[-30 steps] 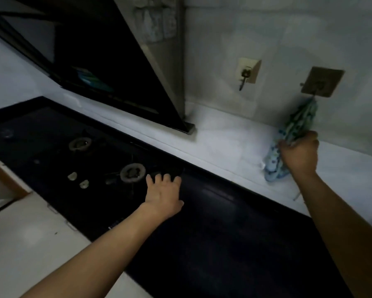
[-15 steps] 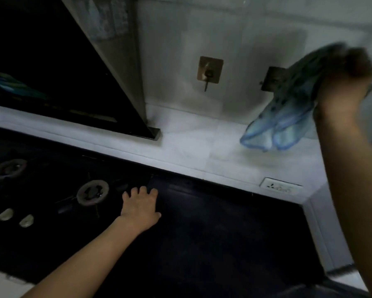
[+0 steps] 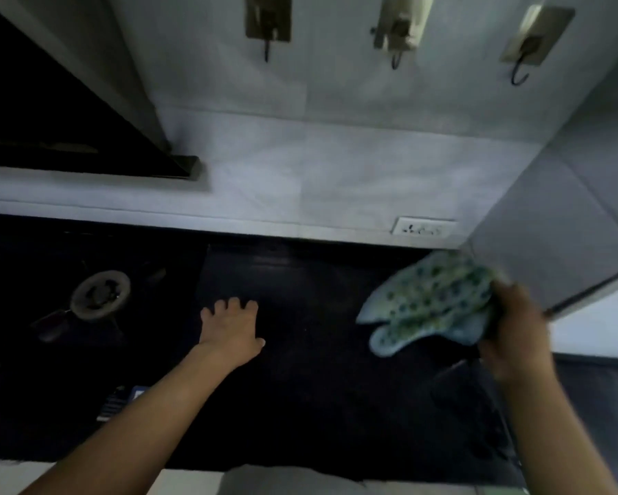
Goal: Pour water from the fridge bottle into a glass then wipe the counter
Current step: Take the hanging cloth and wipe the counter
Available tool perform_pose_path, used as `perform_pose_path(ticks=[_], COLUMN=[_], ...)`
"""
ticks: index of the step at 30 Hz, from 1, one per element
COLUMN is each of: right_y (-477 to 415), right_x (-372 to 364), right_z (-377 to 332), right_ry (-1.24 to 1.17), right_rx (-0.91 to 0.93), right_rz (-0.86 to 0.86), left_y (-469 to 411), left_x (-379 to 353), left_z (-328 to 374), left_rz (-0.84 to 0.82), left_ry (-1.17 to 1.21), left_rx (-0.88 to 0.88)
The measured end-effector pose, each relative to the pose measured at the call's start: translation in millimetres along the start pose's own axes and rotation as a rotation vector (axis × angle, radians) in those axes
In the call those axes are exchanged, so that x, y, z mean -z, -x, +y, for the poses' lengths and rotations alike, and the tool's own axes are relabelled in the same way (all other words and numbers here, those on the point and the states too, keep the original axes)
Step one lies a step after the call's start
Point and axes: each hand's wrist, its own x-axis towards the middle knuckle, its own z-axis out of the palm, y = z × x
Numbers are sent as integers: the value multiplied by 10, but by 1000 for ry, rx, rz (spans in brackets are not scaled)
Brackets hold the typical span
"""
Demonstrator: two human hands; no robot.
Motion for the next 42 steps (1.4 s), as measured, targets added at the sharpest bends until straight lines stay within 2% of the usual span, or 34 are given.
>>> perform_pose_path(ticks=[1,2,3,4,6,8,11,14,16,17,19,21,24,26,29,32,34,38,42], right_y=[152,139,186,213,119,40,0,-123,-144,-152,-216,-255,-317,-362,-465,-547,-602,-615,-823], right_x=[648,1122,1497,1888,2382,2693,3051,3109,3043,2984,2950,3050,3501,3840,4118,3961,3720,3012,2048], right_z=[399,532,713,914,1117,1182,1348,1592,1809,1901,2010,1969,1810,1663,1496,1547,1668,1981,2357], right_ry=[183,265,416,549,649,809,1100,1538,1794,1845,1884,1877,1861,1828,1767,1748,1755,1788,1765], right_rx=[-101,-149,-154,-106,-79,-36,58,153,57,23,-2,71,174,164,101,86,82,144,401], right_rz=[97,64,190,289,475,518,357,55,-196,-285,-319,-318,-345,-257,-61,-32,-91,-317,-597], left_y=[9,16,19,22,27,48,100,209,326,387,505,600,708,759,704,513,374,276,261], left_x=[-46,-91,-150,-207,-364,-570,-991,-1459,-1782,-1892,-2063,-2173,-2318,-2388,-2387,-2352,-2353,-2429,-2494], left_z=[60,104,171,237,362,452,560,564,547,525,514,481,353,280,230,157,90,-8,-41], left_rz=[-16,-27,-43,-57,-80,-90,-106,-167,-206,-198,-142,-64,46,95,137,157,167,247,286], left_ry=[-12,-18,-27,-33,-31,1,98,202,234,227,201,229,327,368,397,381,375,340,352], left_rx=[-6,-9,-13,-15,-15,-10,52,192,269,288,295,303,439,538,563,521,521,507,506])
